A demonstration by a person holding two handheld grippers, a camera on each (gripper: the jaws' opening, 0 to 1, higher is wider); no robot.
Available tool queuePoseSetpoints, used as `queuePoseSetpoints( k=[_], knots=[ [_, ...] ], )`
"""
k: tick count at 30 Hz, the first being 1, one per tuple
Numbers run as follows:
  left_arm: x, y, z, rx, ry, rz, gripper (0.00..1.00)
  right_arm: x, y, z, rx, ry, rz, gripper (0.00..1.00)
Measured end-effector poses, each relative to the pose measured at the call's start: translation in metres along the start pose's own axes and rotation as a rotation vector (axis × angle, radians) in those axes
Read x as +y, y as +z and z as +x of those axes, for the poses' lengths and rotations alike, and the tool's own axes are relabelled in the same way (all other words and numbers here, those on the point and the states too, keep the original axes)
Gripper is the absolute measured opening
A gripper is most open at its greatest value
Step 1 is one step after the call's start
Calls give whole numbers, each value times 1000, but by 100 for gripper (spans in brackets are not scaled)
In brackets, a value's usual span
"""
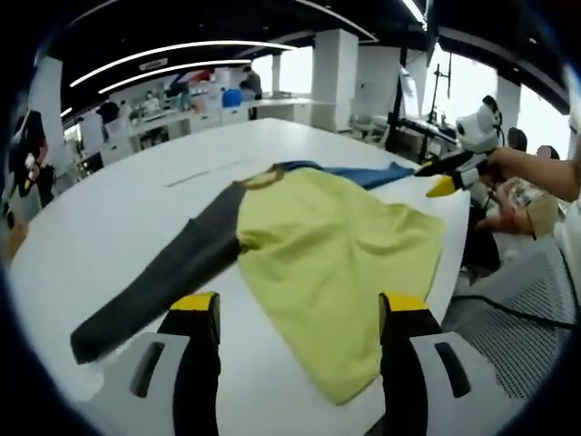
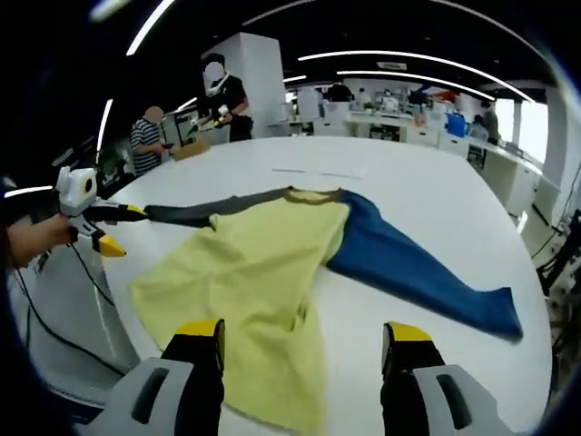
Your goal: Fold the garment on the visible template until the final outline fits inside the template.
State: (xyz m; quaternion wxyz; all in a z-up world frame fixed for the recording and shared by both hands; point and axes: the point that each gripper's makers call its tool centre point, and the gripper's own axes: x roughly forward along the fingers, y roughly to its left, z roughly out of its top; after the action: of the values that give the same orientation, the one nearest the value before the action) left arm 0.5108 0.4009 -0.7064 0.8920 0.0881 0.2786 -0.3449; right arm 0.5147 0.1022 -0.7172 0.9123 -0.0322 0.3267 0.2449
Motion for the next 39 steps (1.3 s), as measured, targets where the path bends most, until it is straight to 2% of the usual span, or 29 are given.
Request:
queuePoseSetpoints(
  k=[5, 12, 15, 18, 24, 30, 35, 39],
  knots=[
    [16, 9, 7, -14, 24, 15, 69, -11, 11, 13, -9, 0, -13, 68],
    [36, 18, 16, -34, 69, 24, 61, -26, 19, 31, -6, 1, -45, 66],
    [44, 20, 24, -30, 91, 45, 57, -32, 23, 39, -8, -2, -63, 62],
    [50, 20, 32, -25, 105, 50, 48, -40, 27, 48, -8, -12, -84, 57],
    [62, 18, 47, -7, 118, 63, 40, -49, 33, 66, -3, -15, -142, 48],
    [74, 14, 62, 12, 132, 89, 32, -47, 31, 85, 26, 6, -213, 39],
    [80, 10, 74, 33, 136, 99, 30, -47, 24, 99, 68, 20, -276, 35],
    [83, 7, 83, 52, 140, 121, 29, -50, 20, 109, 89, 27, -293, 31]
  ],
)
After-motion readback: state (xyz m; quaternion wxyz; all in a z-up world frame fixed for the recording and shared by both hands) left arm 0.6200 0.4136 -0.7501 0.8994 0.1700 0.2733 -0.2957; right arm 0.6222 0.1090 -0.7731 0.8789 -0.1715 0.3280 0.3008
